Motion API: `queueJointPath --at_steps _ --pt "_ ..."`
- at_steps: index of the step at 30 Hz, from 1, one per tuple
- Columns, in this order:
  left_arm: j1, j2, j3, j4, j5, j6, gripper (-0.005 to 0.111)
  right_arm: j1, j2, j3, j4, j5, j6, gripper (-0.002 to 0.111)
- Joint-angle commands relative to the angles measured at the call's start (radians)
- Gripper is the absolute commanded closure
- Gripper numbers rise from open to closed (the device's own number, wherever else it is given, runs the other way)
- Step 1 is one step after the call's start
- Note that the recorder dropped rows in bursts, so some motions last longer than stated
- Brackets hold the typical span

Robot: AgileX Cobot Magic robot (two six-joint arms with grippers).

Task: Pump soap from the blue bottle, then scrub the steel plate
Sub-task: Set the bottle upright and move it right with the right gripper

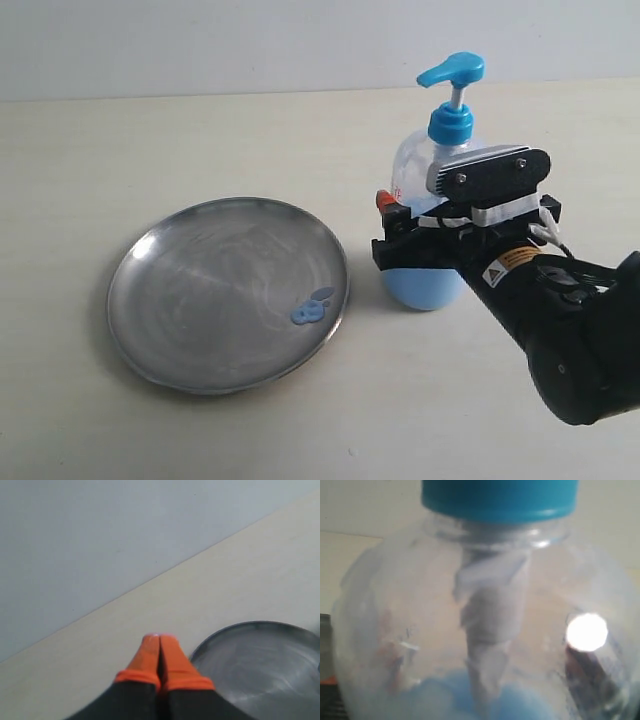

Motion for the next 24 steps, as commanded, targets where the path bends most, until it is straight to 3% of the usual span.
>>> queueJointPath --at_steps 1,4,7,18,24 --pt "-0.001 -0.007 0.036 0.03 -0.094 -0.014 0.107 -0.029 -0.022 0.001 -0.031 -0.083 -0.007 0.108" --pt "-0.001 -0.007 0.049 0.037 -0.131 -0.037 0.107 -0.029 -0.022 0.001 -0.027 -0.083 -0.007 0.107" --pt "-0.001 -0.007 0.056 0.039 -0.147 -0.048 0.107 -0.029 -0.022 0.001 -0.026 -0.083 -0.007 0.095" --pt "-0.001 -0.007 0.056 0.037 -0.169 -0.059 0.107 -0.029 -0.022 0.001 0.027 -0.083 -0.015 0.019" --pt "-0.001 -0.007 0.056 0.037 -0.171 -0.075 0.107 -0.027 -0.022 0.001 0.019 -0.083 -0.015 0.012"
